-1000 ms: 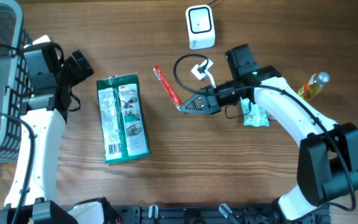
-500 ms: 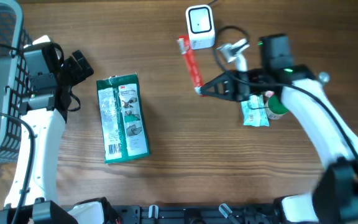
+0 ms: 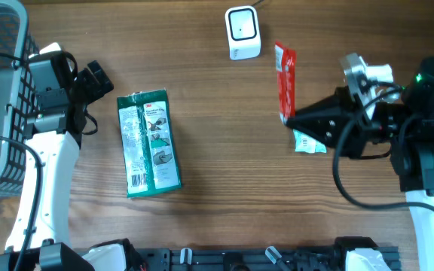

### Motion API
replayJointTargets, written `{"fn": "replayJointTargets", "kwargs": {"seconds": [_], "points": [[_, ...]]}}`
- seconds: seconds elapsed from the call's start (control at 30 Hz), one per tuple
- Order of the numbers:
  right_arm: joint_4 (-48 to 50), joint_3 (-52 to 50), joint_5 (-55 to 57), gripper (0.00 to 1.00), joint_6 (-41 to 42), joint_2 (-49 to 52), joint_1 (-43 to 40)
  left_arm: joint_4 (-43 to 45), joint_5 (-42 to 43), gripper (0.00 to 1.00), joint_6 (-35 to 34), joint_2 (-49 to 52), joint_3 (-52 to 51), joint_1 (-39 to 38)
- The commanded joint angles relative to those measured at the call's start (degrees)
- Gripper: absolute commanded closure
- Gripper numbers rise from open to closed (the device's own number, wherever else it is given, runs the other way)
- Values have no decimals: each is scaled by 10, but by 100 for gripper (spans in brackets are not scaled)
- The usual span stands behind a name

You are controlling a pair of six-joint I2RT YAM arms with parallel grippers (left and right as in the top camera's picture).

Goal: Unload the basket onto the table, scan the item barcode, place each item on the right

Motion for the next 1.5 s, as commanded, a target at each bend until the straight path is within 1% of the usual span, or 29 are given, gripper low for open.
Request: {"fn": "replayJointTargets", "kwargs": {"seconds": [0.0, 0.07, 0.17, 0.23, 0.27, 0.37, 0.43, 0.5, 0.6, 0.73, 0.8, 0.9, 1.0, 1.2, 1.27, 1.37, 1.47], "points": [[-16, 0, 369, 96, 41, 29, 21, 2, -3, 0, 5, -5, 6, 2], [-5, 0, 490, 96, 35, 45, 52, 2, -3, 0, 5, -5, 6, 2], [1, 35, 560, 96, 38, 89, 98, 2, -3, 0, 5, -5, 6, 2], [-47, 110, 567, 96, 25, 143, 117, 2, -3, 0, 5, -5, 6, 2], [-91, 173, 590, 96, 18, 178, 123, 2, -3, 0, 5, -5, 6, 2], [-188, 304, 649, 96, -8, 249, 135, 2, -3, 0, 5, -5, 6, 2], [-255, 404, 684, 96, -38, 319, 146, 2, -3, 0, 5, -5, 6, 2], [-271, 446, 719, 95, -64, 379, 153, 2, -3, 0, 5, -5, 6, 2], [-259, 446, 783, 96, -91, 441, 162, 2, -3, 0, 5, -5, 6, 2], [-207, 446, 873, 96, -127, 536, 188, 2, -3, 0, 5, -5, 6, 2], [-177, 446, 927, 96, -128, 581, 201, 2, -3, 0, 5, -5, 6, 2], [-144, 446, 957, 96, -123, 631, 212, 2, -3, 0, 5, -5, 6, 2], [-134, 446, 962, 96, -121, 660, 216, 2, -3, 0, 5, -5, 6, 2], [-130, 442, 965, 95, -89, 703, 216, 2, -3, 0, 5, -5, 6, 2], [-130, 441, 965, 96, -72, 707, 216, 2, -3, 0, 5, -5, 6, 2], [-112, 441, 965, 96, -72, 707, 216, 2, -3, 0, 5, -5, 6, 2], [-117, 442, 965, 96, -72, 706, 215, 2, -3, 0, 5, -5, 6, 2]]}}
